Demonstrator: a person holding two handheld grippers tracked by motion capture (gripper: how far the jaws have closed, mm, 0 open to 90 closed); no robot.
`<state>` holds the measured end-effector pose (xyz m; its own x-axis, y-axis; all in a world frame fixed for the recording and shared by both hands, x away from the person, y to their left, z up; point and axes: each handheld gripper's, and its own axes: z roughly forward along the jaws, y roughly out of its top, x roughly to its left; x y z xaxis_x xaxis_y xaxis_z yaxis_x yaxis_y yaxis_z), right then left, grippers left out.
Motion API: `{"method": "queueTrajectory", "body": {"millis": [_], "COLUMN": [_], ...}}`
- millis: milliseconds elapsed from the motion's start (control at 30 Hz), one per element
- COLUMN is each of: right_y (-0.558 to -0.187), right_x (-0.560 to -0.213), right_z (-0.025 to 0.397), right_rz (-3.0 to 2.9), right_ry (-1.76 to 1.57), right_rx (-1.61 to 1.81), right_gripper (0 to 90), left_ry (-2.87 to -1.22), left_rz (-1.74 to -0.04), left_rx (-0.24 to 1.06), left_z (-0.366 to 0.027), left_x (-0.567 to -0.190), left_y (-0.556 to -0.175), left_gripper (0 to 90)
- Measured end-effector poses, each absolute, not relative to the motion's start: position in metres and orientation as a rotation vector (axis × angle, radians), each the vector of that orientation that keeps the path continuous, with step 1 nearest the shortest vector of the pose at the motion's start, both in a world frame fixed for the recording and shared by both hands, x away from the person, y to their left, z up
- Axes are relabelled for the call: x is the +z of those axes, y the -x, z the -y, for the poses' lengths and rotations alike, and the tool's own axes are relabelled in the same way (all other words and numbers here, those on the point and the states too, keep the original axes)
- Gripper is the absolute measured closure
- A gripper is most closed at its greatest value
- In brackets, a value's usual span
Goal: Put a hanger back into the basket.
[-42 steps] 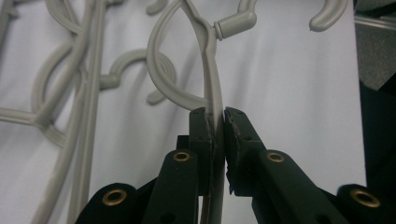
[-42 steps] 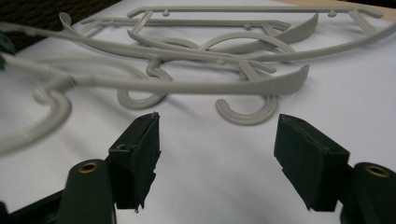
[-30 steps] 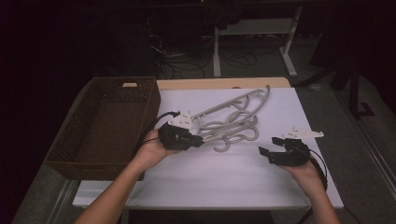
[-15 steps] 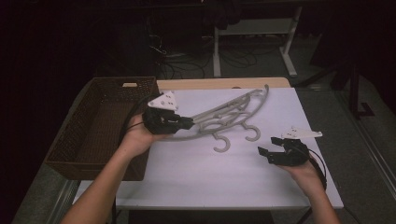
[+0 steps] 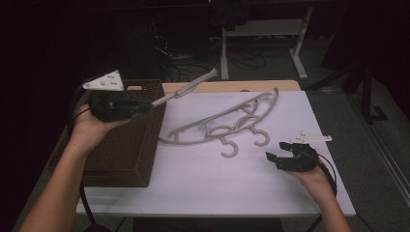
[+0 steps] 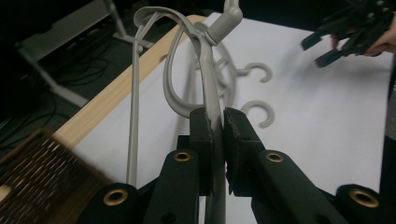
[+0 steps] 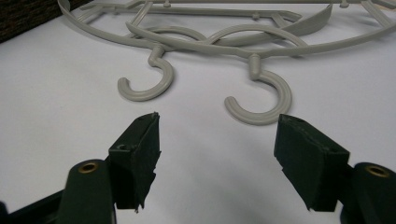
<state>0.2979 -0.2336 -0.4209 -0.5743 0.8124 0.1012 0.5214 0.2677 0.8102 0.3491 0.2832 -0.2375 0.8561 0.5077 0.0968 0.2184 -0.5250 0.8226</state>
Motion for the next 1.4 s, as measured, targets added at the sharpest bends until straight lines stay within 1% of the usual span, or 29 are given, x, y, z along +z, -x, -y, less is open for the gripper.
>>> {"method": "queueTrajectory", "body": {"millis": [200, 367, 400, 433, 467, 633, 833, 1167, 1333, 1400], "right_y": [-0.300, -0.302, -0.302, -0.301, -0.301, -0.301, -0.302, -0.301, -0.301, -0.301], "right_x": [-0.421, -0.421, -0.421, -0.422, -0.422, -0.423, -0.424, -0.424, -0.424, -0.424], "right_z": [0.232, 0.229, 0.229, 0.229, 0.229, 0.232, 0.230, 0.230, 0.232, 0.232], "right_rz": [-2.212, -2.214, -2.214, -2.216, -2.216, -2.218, -2.222, -2.224, -2.221, -2.221], "right_ry": [-1.229, -1.225, -1.225, -1.222, -1.222, -1.223, -1.223, -1.222, -1.225, -1.224], "right_rx": [1.207, 1.195, 1.195, 1.195, 1.195, 1.186, 1.179, 1.172, 1.170, 1.170], "right_gripper": [30.1, 30.1, 30.1, 30.1, 30.1, 30.1, 30.1, 30.1, 30.1, 30.1], "left_ry": [-2.097, -2.076, -2.076, -2.072, -2.072, -2.056, -2.053, -2.065, -2.049, -2.072], "left_rz": [-0.613, -0.689, -0.689, -0.713, -0.713, -0.780, -0.847, -0.885, -0.899, -0.910], "left_rx": [0.412, 0.427, 0.427, 0.438, 0.438, 0.459, 0.445, 0.371, 0.345, 0.338], "left_z": [-0.328, -0.369, -0.369, -0.379, -0.379, -0.404, -0.420, -0.419, -0.425, -0.426], "left_x": [-0.244, -0.251, -0.251, -0.253, -0.253, -0.262, -0.276, -0.306, -0.310, -0.313], "left_y": [-0.349, -0.339, -0.339, -0.335, -0.335, -0.325, -0.327, -0.346, -0.346, -0.345], "left_gripper": [83.1, 83.1, 83.1, 83.1, 83.1, 83.0, 83.0, 82.9, 82.9, 82.9]}}
